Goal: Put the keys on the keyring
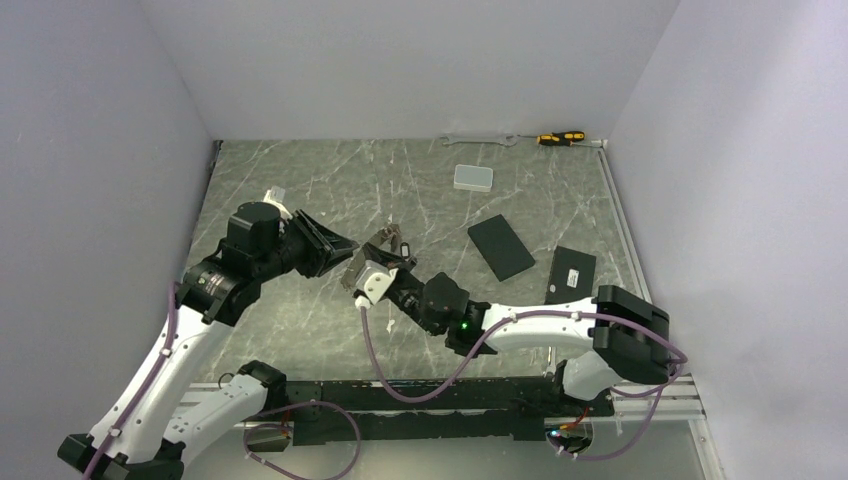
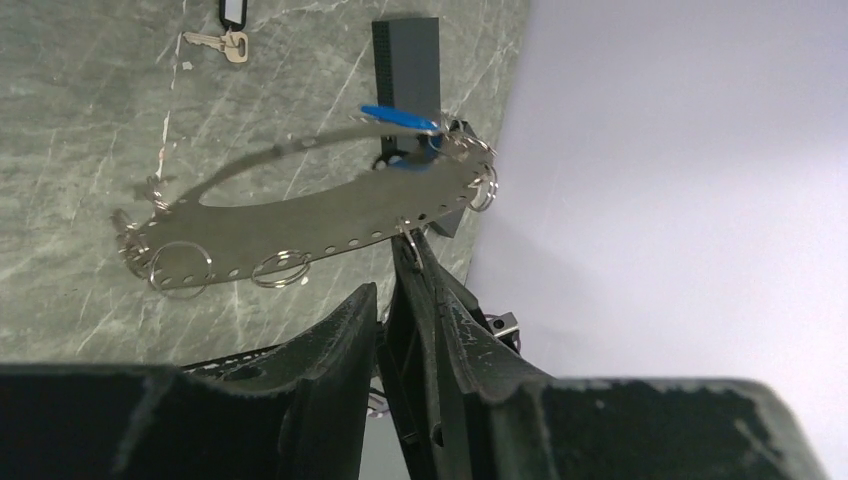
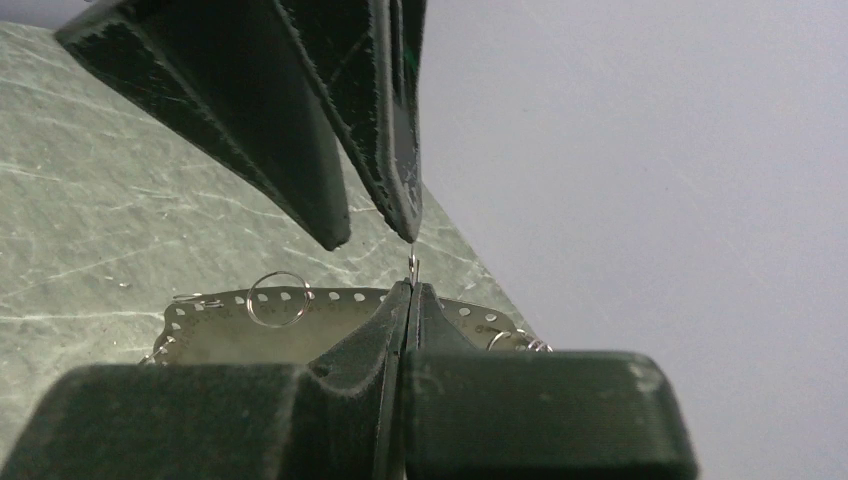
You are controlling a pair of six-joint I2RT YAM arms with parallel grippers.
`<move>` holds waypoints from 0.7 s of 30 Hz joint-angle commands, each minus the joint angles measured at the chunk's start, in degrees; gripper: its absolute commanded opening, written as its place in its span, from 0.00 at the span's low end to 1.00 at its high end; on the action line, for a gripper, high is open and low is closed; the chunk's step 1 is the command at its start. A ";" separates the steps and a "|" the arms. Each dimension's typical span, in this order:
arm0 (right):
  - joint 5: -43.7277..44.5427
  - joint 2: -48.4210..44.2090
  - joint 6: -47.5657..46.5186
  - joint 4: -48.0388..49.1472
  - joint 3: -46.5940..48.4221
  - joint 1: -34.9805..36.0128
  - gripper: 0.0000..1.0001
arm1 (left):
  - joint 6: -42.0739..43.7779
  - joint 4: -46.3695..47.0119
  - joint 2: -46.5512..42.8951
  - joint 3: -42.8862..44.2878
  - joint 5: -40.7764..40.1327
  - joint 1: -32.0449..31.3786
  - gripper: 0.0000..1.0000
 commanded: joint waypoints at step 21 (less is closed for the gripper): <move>2.50 1.62 -5.41 6.81 3.88 2.61 0.00 | -1.54 5.47 1.35 -2.29 -2.08 -0.14 0.25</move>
